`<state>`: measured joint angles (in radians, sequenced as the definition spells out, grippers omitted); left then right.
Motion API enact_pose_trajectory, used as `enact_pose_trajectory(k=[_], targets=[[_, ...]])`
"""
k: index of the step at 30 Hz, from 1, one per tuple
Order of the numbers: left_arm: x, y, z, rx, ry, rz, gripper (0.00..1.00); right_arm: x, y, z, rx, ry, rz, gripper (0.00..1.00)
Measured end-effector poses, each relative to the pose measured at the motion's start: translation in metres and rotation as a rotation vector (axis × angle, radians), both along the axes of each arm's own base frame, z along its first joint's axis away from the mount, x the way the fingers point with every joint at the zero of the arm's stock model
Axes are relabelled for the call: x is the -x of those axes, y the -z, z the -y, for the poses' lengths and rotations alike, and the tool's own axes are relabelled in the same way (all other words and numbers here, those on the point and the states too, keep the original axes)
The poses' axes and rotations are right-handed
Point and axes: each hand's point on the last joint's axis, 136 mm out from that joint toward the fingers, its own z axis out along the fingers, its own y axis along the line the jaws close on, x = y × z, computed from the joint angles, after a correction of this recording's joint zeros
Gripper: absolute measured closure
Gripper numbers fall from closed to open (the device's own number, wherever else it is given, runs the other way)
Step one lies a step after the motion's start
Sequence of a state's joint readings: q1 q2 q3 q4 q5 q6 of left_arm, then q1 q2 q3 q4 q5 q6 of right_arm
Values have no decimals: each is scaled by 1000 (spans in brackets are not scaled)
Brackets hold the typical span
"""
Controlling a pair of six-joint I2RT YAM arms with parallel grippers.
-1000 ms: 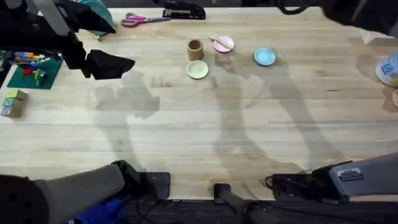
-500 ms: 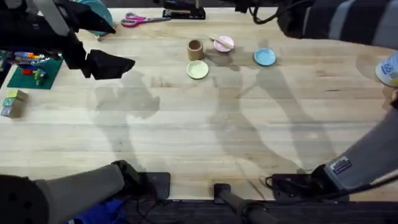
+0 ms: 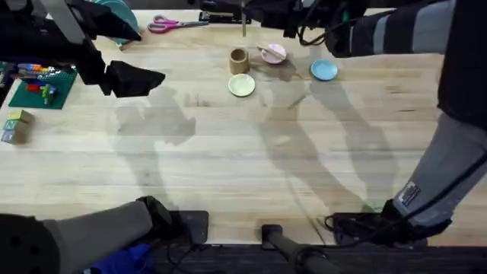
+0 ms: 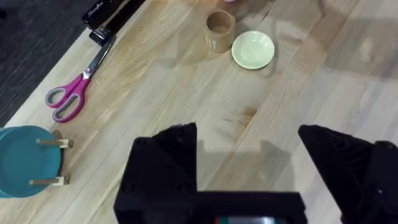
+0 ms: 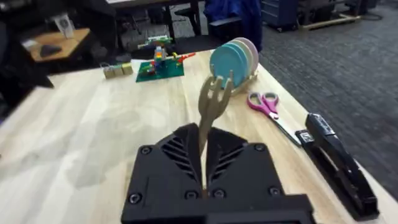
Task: Pick up a utensil and set it on the pink plate, then put the other utensil in the container.
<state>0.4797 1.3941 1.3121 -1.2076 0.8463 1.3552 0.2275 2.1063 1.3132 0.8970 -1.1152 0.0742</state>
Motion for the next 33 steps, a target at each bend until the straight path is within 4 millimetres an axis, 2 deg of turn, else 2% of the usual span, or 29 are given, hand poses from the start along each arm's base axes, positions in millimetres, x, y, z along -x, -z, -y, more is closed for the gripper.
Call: enact_pose_trajectory(k=[5,13,21,33], targets=[[0,0,0,0,0,0,7,-5,17,-2,27,-9,84,970],[0,0,0,0,0,0,7,-15,41,-7,49,-20,123,970],[0,0,0,0,0,0,7,-15,53,-23,58,-49,163,970],[0,0,0,0,0,0,7,-14,88,-24,110,-64,105,970]])
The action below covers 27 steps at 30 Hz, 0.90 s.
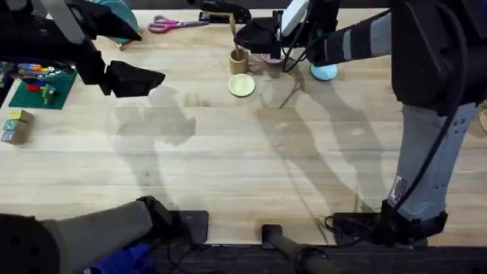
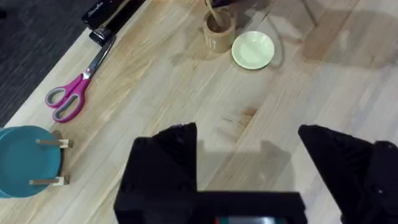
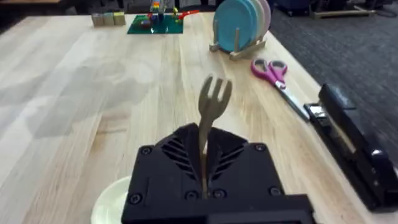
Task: Pick up a utensil and set it on the pink plate, then put the other utensil in the container.
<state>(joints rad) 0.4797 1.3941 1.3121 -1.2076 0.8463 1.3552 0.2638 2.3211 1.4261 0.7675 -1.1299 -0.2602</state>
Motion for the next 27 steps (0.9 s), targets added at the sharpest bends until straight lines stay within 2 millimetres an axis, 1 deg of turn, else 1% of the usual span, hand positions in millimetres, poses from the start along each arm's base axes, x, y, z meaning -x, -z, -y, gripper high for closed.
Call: enact_pose_trajectory(k=[11,20,21,22,24,25,27], targets=[[0,0,0,0,0,0,7,5,19,1,53,-15,0,971],[0,0,0,0,0,0,7,7,23,2,66,-21,10,970],[0,0,0,0,0,0,7,7,23,2,68,-22,18,553],[0,0,0,0,0,0,7,7,23,2,68,-22,18,395],[0,0,0,0,0,0,7,7,23,2,67,-22,18,120],[0,0,0,0,0,0,7,7,23,2,67,-23,20,33],[0,0,0,0,0,0,7,8,22,2,64,-30,18,8]])
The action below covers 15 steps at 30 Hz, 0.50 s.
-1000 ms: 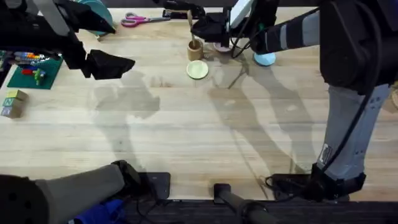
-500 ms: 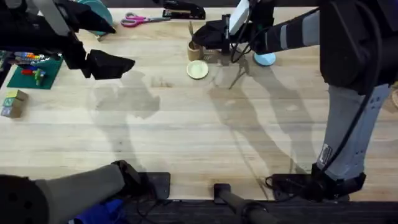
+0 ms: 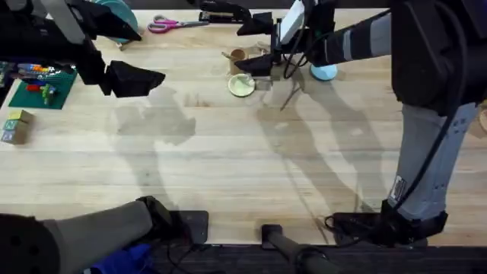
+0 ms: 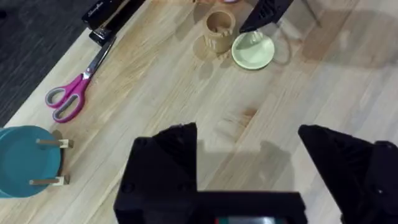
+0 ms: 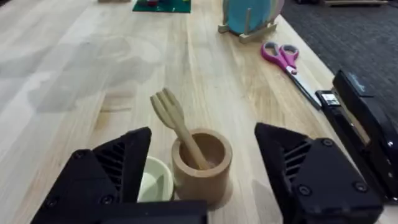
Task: Pick up a utensil and set it on the pink plate, then put the other utensil in the container.
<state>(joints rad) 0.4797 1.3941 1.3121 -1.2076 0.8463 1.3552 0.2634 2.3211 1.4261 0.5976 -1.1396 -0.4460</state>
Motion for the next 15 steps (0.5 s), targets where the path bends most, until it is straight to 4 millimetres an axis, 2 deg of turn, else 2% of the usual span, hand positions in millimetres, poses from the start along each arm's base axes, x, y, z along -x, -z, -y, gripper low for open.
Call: enact_pose_trajectory(k=[7,15], targets=[[0,0,0,0,0,0,7,4,-19,5,-62,-55,21,5],[0,0,0,0,0,0,7,1,-46,40,-141,-83,-96,4]])
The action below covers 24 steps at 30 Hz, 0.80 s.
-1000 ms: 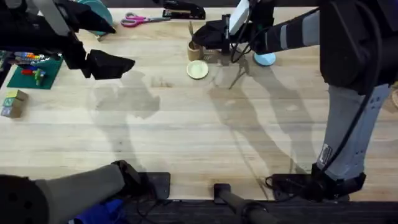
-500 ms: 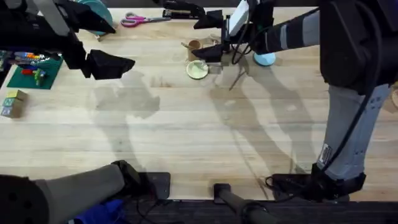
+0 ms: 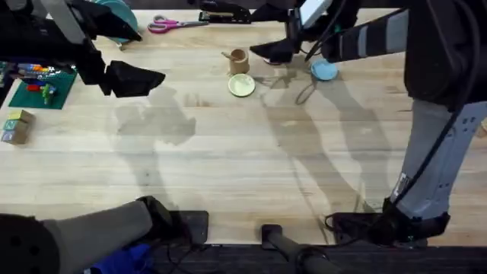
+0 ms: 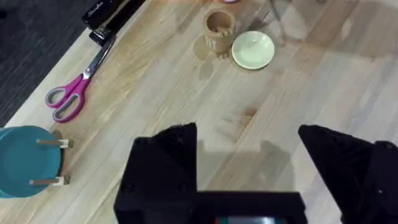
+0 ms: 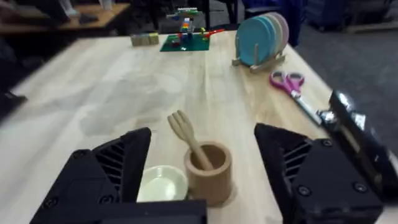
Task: Pick up a utensil and set it on the pink plate, then put the other utensil in the container.
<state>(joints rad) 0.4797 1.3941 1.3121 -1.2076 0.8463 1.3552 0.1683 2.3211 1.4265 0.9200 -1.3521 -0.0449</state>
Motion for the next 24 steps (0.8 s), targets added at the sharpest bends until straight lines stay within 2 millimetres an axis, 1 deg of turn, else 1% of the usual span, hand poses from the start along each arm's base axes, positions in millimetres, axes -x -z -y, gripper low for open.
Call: enact_pose_trajectory(k=[4,11,13,14,15,17,19,20,21,24], targets=[[0,0,0,0,0,0,7,0,-1,11,-5,-11,-127,4],[0,0,0,0,0,0,6,4,-2,13,0,-29,-288,5],[0,0,0,0,0,0,6,5,-2,13,11,-19,-382,5],[0,0,0,0,0,0,6,10,-4,15,50,29,-568,5],[0,0,0,0,0,0,6,13,-3,17,71,54,-625,6],[0,0,0,0,0,0,6,27,-2,21,140,112,-723,6],[0,0,0,0,0,0,6,40,-8,24,208,155,-715,6],[0,0,0,0,0,0,6,45,-15,25,239,171,-673,6],[0,0,0,0,0,0,6,49,-22,24,261,184,-627,6],[0,0,0,0,0,0,6,62,-54,21,319,221,-468,6]])
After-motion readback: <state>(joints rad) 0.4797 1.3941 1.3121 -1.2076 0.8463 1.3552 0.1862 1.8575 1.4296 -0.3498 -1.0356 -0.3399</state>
